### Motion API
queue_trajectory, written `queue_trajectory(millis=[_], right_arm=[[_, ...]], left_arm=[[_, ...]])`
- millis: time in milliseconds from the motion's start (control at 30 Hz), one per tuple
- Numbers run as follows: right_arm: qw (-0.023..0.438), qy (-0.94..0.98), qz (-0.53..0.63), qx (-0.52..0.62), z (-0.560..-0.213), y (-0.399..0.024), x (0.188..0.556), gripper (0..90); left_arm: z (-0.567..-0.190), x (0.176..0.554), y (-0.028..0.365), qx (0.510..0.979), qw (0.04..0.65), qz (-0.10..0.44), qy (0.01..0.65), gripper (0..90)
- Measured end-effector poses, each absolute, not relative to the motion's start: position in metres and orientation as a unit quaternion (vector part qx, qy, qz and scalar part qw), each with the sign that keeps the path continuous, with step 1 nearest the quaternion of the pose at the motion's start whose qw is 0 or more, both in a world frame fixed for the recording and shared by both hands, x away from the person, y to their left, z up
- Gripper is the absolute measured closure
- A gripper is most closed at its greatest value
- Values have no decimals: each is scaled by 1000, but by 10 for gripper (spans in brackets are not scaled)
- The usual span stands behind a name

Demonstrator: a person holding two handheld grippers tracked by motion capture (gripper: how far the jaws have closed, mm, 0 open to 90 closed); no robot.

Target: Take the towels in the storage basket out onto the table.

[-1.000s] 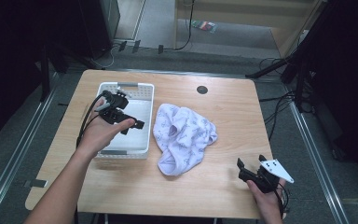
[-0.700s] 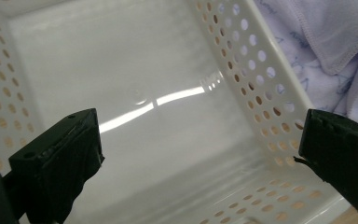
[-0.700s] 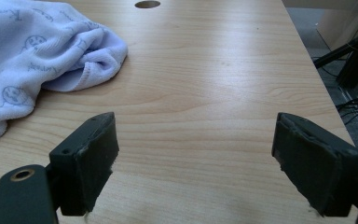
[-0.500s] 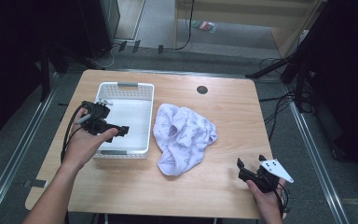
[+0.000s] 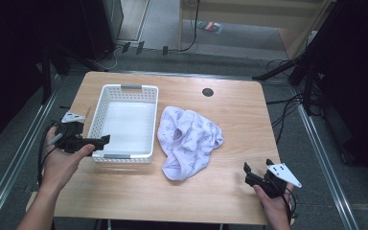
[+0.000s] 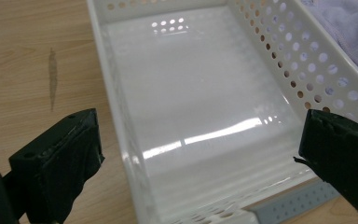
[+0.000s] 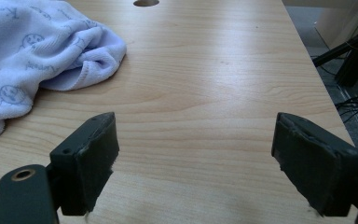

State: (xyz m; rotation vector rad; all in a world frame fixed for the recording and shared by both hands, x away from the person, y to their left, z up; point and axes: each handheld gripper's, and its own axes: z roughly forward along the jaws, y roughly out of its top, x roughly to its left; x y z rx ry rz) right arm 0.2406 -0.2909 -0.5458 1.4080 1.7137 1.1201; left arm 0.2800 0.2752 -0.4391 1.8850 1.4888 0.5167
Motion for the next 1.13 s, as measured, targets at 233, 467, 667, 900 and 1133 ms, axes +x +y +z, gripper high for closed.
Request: queue_trajectory(millis=[233, 467, 667, 900, 1133], right_arm=[[323, 654, 424, 537, -546, -290, 241, 150], [324, 655, 422, 537, -546, -290, 241, 151], [326, 650, 421, 543, -546, -290, 241, 128], [321, 656, 426, 534, -546, -290, 241, 104], [302, 670, 445, 512, -546, -291, 239, 30]], left_arm=[[-453, 256, 307, 691, 379, 218, 576, 0], [-472, 232, 329, 658, 414, 250, 577, 0], [-496, 213, 356, 613, 464, 270, 580, 0], [-533, 205, 362, 603, 452, 281, 594, 0], [-535, 205, 364, 603, 447, 277, 599, 0]])
